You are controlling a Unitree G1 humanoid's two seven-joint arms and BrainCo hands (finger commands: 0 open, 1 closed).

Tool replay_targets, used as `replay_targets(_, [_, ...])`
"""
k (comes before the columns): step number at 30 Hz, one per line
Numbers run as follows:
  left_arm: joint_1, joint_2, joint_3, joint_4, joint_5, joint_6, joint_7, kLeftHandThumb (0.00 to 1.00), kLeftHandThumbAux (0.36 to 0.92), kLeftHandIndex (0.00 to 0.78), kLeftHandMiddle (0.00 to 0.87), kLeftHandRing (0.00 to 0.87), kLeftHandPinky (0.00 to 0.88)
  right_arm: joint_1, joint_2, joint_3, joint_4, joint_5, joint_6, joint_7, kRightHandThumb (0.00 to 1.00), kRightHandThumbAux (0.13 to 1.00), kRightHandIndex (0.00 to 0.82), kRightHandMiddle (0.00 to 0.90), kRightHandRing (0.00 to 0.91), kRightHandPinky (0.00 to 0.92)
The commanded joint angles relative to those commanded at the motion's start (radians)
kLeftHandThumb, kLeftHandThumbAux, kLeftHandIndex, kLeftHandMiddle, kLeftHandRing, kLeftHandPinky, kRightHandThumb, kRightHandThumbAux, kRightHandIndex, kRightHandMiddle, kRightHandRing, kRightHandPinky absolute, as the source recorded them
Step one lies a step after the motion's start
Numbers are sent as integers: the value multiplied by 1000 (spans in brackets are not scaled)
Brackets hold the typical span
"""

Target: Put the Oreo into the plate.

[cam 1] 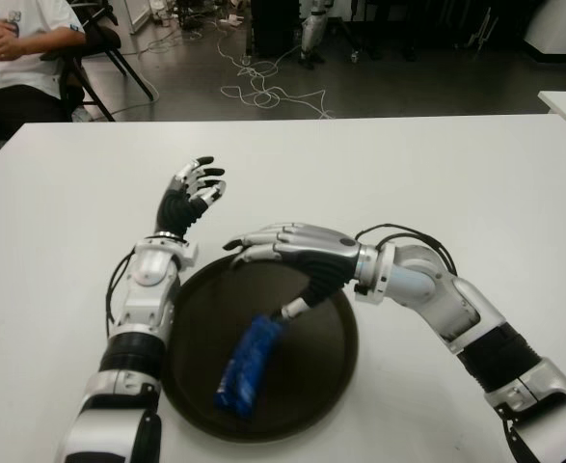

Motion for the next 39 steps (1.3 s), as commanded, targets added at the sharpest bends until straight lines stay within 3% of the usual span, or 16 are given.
replay_targets(13, [-5,-4,6,17,-4,-23,1,265,736,217,314,297,302,-7,-2,-1,17,-32,-15,-20,0,537,0,0,0,0])
replay_targets(28, [-25,-2,-3,59,16,-48,11,278,751,227,319,303,298,-24,-2,-21,70,-55,-61,-87,0,560,0,0,0,0])
replay_targets(39, [-45,-4,2,80,9,-7,17,255,754,203,292,288,310,-133,-50,-173,269,60,-161,-148,0,592,0,0,0,0])
